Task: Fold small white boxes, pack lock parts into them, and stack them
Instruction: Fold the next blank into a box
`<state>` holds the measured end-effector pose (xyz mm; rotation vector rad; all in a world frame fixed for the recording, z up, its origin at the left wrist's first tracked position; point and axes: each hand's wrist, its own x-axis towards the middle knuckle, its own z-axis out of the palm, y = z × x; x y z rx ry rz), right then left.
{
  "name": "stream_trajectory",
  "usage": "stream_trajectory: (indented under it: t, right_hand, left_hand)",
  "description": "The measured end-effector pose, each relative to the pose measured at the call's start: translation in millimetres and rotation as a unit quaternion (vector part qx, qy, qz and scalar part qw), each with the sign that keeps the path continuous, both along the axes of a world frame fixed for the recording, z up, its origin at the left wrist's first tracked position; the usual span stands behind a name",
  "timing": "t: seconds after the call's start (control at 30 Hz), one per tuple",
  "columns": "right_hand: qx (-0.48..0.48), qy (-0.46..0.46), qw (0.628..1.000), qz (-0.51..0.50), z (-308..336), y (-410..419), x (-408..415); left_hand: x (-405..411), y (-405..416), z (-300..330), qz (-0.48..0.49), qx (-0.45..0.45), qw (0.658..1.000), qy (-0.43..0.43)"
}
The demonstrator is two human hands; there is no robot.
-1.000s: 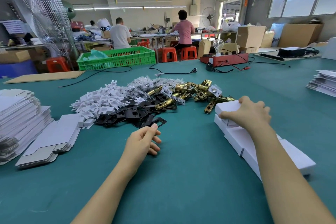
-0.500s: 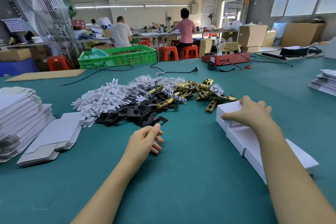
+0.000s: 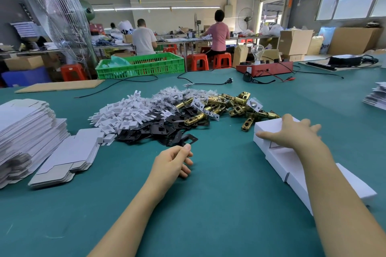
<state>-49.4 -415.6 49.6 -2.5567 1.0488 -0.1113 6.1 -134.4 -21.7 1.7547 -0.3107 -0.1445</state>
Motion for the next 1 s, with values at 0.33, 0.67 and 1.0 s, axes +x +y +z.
stream_trajectory:
  t: [0.33, 0.67, 1.0]
  right_hand:
    - [0.018, -0.367, 0.914, 0.172, -19.8, 80.4, 33.4]
    - [0.057, -0.237, 0.948, 0.203, -69.2, 86.3, 41.7]
    - [0.046, -0.198, 0.955, 0.218, -68.2, 84.8, 43.9]
  left_hand:
    - [-4.5, 0.3, 4.1, 0.011, 0.008, 1.0, -0.003]
    - [1.4, 15.0, 19.1, 0.135, -0.087, 0.987, 0.007]
    - [52.6, 134.3, 29.3, 0.371, 0.463, 0.796, -0.121]
